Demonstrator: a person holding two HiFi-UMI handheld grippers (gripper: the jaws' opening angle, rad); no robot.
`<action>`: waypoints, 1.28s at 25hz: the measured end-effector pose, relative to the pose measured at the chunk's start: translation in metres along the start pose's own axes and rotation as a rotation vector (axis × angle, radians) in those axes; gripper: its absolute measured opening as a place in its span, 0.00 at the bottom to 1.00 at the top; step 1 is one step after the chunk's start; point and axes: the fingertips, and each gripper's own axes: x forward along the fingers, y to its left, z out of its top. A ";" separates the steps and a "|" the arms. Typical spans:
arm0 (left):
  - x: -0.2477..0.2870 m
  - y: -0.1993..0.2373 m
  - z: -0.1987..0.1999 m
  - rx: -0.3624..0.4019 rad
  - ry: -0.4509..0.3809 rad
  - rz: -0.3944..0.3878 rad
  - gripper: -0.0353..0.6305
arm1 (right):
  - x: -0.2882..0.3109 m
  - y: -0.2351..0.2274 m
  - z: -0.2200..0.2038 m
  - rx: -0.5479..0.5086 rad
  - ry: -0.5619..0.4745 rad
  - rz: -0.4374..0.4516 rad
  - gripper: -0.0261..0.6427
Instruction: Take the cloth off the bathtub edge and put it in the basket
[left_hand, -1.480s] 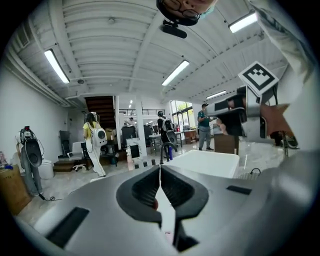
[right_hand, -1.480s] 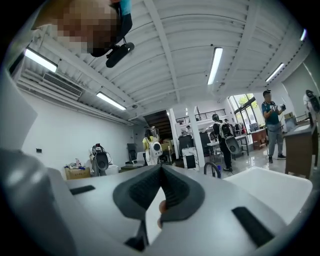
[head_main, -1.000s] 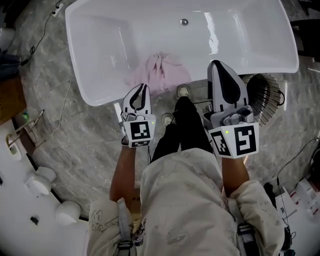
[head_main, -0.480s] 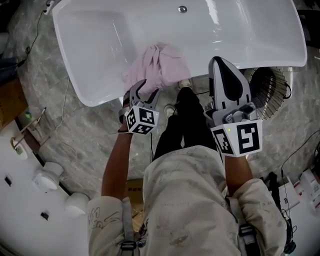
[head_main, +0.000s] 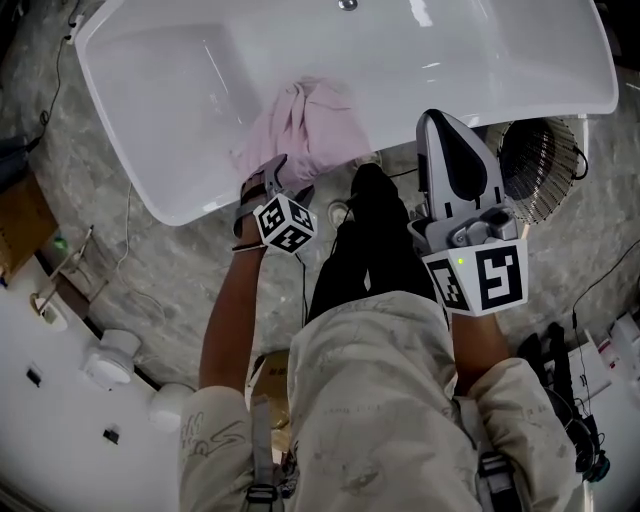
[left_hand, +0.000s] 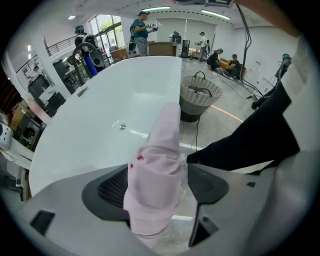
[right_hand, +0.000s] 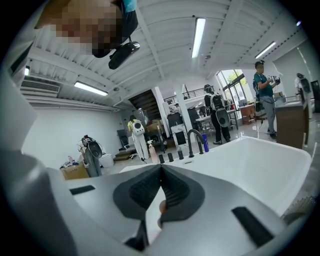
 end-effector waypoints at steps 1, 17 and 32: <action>0.005 -0.001 -0.001 0.013 0.011 -0.007 0.58 | 0.000 -0.003 -0.002 0.002 0.005 -0.006 0.02; 0.043 0.005 -0.011 0.084 0.095 0.012 0.39 | 0.006 -0.021 -0.010 0.011 0.024 -0.036 0.02; 0.014 -0.001 -0.005 0.042 0.057 0.027 0.29 | -0.011 -0.004 0.014 -0.019 -0.024 -0.017 0.02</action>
